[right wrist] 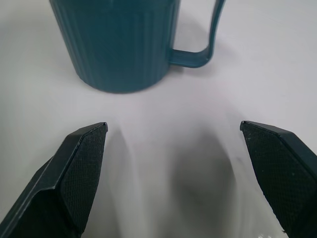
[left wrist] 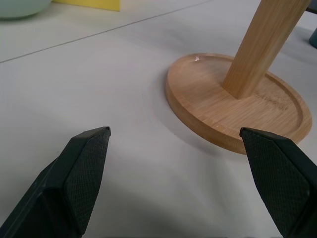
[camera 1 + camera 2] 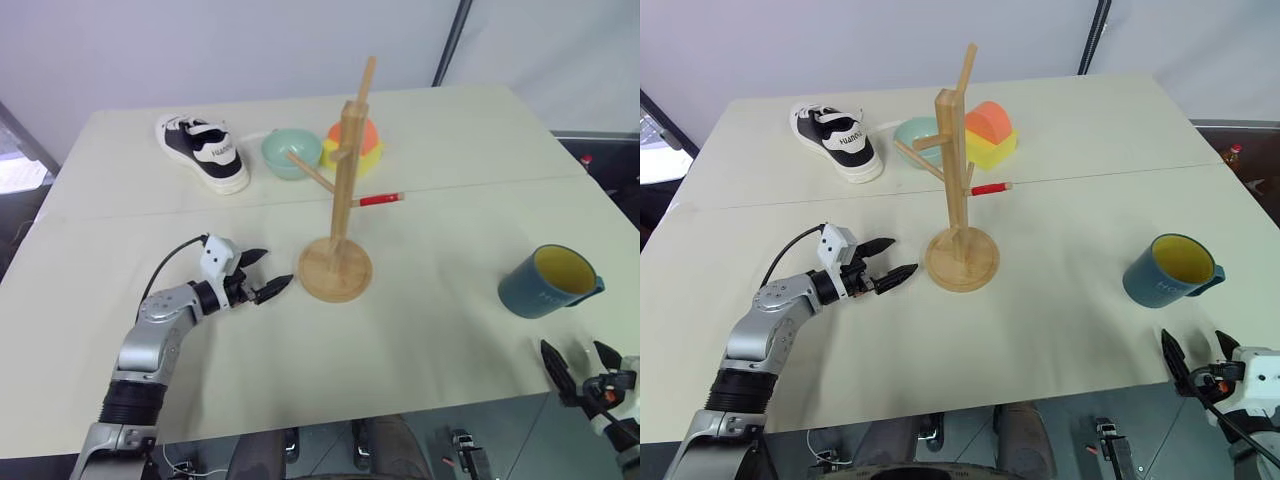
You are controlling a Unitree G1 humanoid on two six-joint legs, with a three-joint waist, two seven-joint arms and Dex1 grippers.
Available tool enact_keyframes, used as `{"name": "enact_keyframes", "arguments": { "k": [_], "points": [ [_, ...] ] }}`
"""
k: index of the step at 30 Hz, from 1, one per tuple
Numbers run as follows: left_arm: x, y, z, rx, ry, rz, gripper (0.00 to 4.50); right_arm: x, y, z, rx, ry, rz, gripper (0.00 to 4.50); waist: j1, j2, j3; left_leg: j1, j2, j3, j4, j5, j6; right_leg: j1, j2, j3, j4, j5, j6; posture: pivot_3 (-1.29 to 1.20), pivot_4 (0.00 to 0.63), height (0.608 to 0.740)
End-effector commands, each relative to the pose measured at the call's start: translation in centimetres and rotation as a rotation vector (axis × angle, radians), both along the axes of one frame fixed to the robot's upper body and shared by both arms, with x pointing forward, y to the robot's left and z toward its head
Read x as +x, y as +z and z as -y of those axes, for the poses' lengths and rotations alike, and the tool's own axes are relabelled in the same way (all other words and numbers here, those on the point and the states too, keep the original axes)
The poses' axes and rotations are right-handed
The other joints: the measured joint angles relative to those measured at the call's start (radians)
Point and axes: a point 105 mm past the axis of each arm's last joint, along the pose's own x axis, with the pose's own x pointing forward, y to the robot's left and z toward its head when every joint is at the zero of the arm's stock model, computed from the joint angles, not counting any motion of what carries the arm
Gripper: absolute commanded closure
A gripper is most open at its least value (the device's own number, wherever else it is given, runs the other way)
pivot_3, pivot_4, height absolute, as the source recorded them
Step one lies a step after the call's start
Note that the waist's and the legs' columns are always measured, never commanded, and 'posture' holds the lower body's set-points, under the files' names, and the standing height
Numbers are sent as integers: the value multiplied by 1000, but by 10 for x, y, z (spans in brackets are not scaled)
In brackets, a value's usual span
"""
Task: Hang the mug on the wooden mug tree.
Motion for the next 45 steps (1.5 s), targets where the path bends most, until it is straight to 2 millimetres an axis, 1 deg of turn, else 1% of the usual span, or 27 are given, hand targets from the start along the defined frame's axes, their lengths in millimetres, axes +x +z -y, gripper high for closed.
{"name": "enact_keyframes", "arguments": {
  "k": [1,6,11,12,14,17,20,23,26,32,38,45],
  "points": [
    [-1,14,-3,-15,5,53,0,2,8,0,-35,12,22,45,1,0,0,0,0,0,0,0,0,0,0,0,0,0,0,0,150,740],
    [-5,13,0,-2,-28,29,0,3,11,-1,-38,9,22,45,1,0,0,0,0,0,2,0,0,1,0,0,1,0,0,0,150,740],
    [-27,23,15,-21,-183,34,0,3,14,3,-47,-7,24,45,-2,0,0,0,0,0,2,0,0,1,-1,0,1,0,0,0,150,740],
    [-34,26,20,-30,-229,38,0,4,16,5,-57,-16,29,45,-2,0,0,0,0,0,2,0,0,1,-1,0,1,1,0,0,150,740],
    [-56,32,36,-46,-373,24,0,5,23,13,-76,-56,57,45,-3,1,-1,0,0,0,2,0,0,1,-1,0,1,1,0,0,150,740],
    [-81,35,52,-29,-527,0,0,3,30,24,-94,-115,82,45,-3,2,-1,0,0,1,2,0,0,1,-1,0,1,0,0,0,150,740],
    [-96,36,61,-9,-616,-10,0,0,29,31,-121,-148,71,45,-2,5,-3,0,0,1,2,0,0,1,-1,0,1,0,0,0,150,740],
    [-101,40,68,-17,-652,1,0,1,30,38,-139,-180,72,45,-3,7,-4,0,0,1,2,0,0,1,0,0,1,0,0,0,150,740],
    [-105,43,73,-16,-674,19,0,8,34,42,-160,-200,82,45,-5,9,-5,0,0,1,5,0,0,1,0,0,2,0,0,0,150,740],
    [-104,39,73,-9,-670,21,0,24,37,52,-178,-236,95,45,-6,9,-6,0,1,1,11,0,0,3,1,0,3,0,0,0,150,740],
    [-106,34,73,-4,-661,27,0,37,40,50,-174,-212,107,45,-4,10,-6,0,1,1,12,-1,1,4,1,0,3,0,0,0,150,740],
    [-108,32,71,-4,-649,24,0,44,41,44,-150,-170,111,45,-4,10,-6,0,1,1,12,-1,2,4,1,0,5,1,1,0,150,740]
  ]
}}
